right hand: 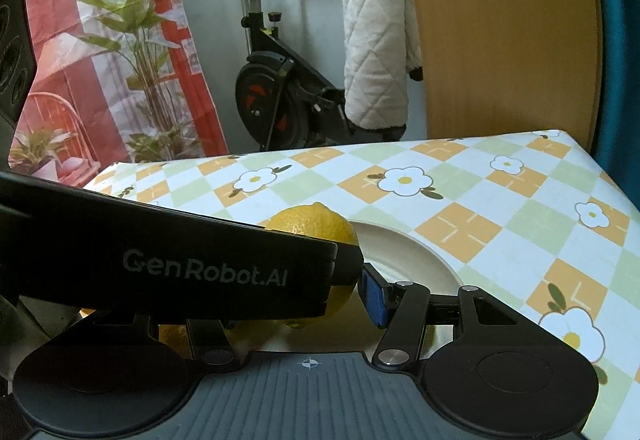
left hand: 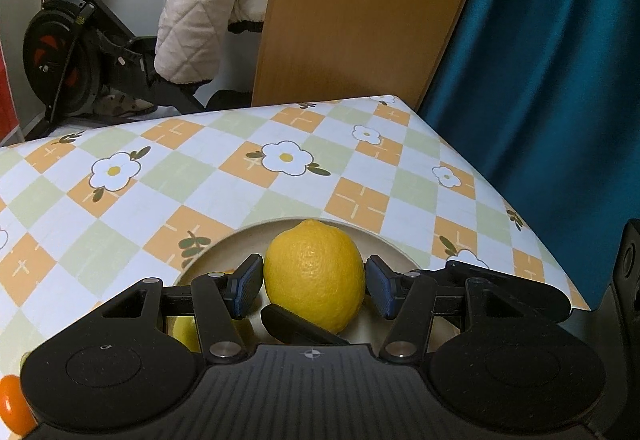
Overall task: Organize fruits
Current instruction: 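Carry the lemon onto the beige plate and open the left gripper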
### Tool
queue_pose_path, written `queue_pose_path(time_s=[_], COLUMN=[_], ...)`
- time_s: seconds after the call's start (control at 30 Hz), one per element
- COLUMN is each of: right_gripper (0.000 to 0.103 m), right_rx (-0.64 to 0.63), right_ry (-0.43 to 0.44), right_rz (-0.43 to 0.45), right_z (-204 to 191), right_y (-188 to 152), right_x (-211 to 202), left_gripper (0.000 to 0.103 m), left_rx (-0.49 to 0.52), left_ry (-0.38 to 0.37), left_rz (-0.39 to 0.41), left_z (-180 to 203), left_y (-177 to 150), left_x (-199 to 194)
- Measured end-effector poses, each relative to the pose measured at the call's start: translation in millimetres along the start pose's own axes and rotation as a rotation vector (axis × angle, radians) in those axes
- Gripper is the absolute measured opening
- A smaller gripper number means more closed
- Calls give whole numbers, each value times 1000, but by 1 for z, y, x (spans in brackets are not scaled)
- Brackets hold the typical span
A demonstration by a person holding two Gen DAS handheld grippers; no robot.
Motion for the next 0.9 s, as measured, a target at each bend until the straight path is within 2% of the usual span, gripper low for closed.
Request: queue_pose_path(time_s=[0.9], right_gripper=[52], right_rx=[26], right_ry=[-55], right_rz=[-90], right_z=[10], right_y=[11], right_x=[25], left_gripper=[59], left_rx=[13], left_ry=[-20], left_rz=[-72], left_z=[-6], left_y=[10], left_x=[31])
Point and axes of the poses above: each gripper's, at about its wrist camera, not at the fingertips, and x roughly the way its jaws point, z to its right, y to its top, the point moved 5 cm from there along x, roughly the way its jaws point, and after that the axes turned 13 degrees about x, right-handed, at the moved point
